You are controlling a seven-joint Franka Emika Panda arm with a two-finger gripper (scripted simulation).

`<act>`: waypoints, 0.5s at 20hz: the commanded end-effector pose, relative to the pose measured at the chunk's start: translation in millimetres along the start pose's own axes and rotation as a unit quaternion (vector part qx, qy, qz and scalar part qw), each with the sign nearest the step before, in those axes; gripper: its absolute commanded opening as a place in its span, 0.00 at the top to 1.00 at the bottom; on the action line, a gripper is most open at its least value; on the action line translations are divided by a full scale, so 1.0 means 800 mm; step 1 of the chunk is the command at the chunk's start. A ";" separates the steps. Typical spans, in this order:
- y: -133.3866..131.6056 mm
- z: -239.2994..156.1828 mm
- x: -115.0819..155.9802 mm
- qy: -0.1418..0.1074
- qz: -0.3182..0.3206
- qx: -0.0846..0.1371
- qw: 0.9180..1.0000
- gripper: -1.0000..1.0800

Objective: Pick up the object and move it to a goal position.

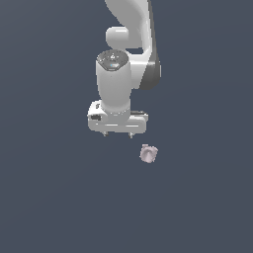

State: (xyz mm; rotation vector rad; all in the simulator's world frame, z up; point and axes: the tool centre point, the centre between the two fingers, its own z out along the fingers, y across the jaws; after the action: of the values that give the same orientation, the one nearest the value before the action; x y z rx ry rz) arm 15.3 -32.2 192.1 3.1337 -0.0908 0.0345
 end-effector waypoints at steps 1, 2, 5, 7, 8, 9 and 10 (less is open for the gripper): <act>-0.001 0.001 0.000 0.000 -0.005 0.000 1.000 0.04; -0.002 0.002 0.000 0.000 -0.009 0.000 1.000 0.04; -0.006 0.005 0.000 -0.001 -0.026 -0.001 1.000 0.04; -0.010 0.008 0.000 -0.002 -0.041 -0.002 0.999 0.04; -0.013 0.009 0.001 -0.002 -0.050 -0.002 0.999 0.04; -0.015 0.011 0.001 -0.002 -0.060 -0.002 0.998 0.04; -0.018 0.013 0.001 -0.003 -0.071 -0.002 0.997 0.04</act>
State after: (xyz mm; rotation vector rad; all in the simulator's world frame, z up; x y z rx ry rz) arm 16.7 -21.0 183.7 3.1287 0.0845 0.0276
